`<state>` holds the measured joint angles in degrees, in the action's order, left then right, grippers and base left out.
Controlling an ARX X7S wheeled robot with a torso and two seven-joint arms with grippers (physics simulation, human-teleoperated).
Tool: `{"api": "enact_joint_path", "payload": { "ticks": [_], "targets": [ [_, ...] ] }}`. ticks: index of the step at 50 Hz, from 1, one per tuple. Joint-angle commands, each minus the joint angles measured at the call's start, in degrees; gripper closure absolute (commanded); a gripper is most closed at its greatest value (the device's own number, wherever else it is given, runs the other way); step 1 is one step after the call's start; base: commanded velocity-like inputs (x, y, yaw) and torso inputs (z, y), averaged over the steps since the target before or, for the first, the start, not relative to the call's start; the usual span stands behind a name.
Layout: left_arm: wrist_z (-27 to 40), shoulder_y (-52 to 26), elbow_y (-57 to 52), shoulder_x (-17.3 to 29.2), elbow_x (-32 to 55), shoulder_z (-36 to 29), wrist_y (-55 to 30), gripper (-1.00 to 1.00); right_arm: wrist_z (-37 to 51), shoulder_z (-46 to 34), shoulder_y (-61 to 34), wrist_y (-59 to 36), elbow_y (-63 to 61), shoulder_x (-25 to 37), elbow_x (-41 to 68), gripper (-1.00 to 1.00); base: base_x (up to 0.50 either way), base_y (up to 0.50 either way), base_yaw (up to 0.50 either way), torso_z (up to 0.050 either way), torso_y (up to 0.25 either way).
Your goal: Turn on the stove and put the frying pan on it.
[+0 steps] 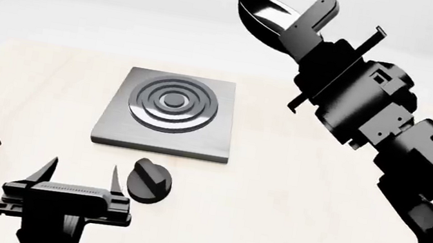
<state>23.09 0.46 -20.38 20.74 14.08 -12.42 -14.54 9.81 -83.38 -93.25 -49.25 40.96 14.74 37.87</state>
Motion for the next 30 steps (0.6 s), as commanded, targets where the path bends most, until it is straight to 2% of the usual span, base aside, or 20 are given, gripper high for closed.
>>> {"api": "enact_joint_path", "payload": {
  "ticks": [1,9,21,30],
  "targets": [
    [-1.56,0.27,0.40,-0.84,-0.64,1.48,0.38,-1.00,-3.89,1.60,-0.63,6.89,10.81,-8.37,-10.30,1.00,0.00,0.00,0.00,0.000,0.000],
    [-1.61,0.36,0.73,-0.74,-0.22,1.89,1.21,-1.00,-6.45,1.34,-0.08,14.20,22.39,-14.63,-11.72,1.00,0.00,0.00,0.00,0.000,0.003],
    [-4.20,1.73,2.44,-0.06,-0.82,0.63,7.39,-1.00,-3.48,-2.90,1.13,14.77,19.05,-14.73,-7.28,1.00,0.00,0.00,0.00,0.001,0.001],
    [-4.40,2.09,2.50,-0.16,-0.31,0.61,8.34,-1.00,-2.38,-3.69,1.50,14.78,17.10,-14.73,-5.91,1.00,0.00,0.00,0.00,0.000,0.002]
  ]
}}
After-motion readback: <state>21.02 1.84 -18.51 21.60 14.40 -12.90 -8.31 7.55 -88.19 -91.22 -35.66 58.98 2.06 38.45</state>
